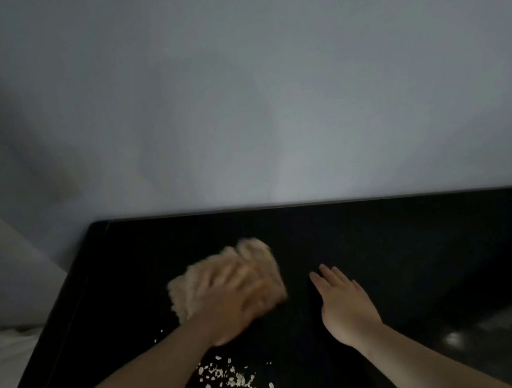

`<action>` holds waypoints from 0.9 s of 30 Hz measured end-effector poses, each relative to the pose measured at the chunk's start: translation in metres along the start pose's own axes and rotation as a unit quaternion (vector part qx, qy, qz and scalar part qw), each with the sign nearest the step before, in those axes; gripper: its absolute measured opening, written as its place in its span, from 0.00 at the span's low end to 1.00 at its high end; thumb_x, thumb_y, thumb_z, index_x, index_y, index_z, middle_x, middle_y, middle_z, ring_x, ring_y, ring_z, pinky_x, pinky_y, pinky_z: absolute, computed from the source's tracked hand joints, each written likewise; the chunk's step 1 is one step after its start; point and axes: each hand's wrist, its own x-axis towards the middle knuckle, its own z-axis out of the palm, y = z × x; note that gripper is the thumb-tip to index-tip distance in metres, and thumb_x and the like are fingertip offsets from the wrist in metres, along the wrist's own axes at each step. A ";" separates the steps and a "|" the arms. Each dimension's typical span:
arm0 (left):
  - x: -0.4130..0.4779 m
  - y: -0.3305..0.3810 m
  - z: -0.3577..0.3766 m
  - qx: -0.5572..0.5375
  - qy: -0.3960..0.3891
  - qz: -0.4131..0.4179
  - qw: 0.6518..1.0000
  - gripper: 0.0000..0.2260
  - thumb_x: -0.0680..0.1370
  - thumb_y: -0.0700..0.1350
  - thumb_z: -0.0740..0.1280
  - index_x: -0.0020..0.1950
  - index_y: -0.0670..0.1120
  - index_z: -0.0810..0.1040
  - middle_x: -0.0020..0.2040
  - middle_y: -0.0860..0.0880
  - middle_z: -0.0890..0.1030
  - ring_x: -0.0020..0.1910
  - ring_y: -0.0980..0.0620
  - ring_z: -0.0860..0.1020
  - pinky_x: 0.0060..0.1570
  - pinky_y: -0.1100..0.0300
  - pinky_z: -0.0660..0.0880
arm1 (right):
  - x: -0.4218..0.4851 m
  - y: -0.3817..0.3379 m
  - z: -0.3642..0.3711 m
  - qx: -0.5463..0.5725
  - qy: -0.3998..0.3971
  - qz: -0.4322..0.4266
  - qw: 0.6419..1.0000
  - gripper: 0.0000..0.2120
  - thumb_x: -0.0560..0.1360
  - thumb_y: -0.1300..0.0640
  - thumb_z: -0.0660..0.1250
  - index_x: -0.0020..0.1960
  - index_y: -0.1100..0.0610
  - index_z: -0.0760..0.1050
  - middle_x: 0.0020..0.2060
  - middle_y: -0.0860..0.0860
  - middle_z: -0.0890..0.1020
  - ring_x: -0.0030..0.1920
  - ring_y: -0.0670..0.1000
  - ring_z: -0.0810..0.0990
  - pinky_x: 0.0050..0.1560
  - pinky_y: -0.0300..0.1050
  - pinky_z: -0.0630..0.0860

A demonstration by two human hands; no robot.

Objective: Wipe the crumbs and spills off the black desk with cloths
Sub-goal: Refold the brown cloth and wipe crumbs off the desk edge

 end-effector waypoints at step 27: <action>-0.001 -0.100 0.000 -0.059 -0.021 -0.150 0.987 0.24 0.80 0.60 0.42 0.76 0.59 0.42 0.77 0.54 0.37 0.75 0.48 0.36 0.70 0.39 0.40 | -0.007 -0.016 0.021 -0.061 0.047 0.047 0.996 0.31 0.80 0.58 0.54 0.77 0.51 0.41 0.76 0.51 0.42 0.76 0.52 0.41 0.75 0.54 0.46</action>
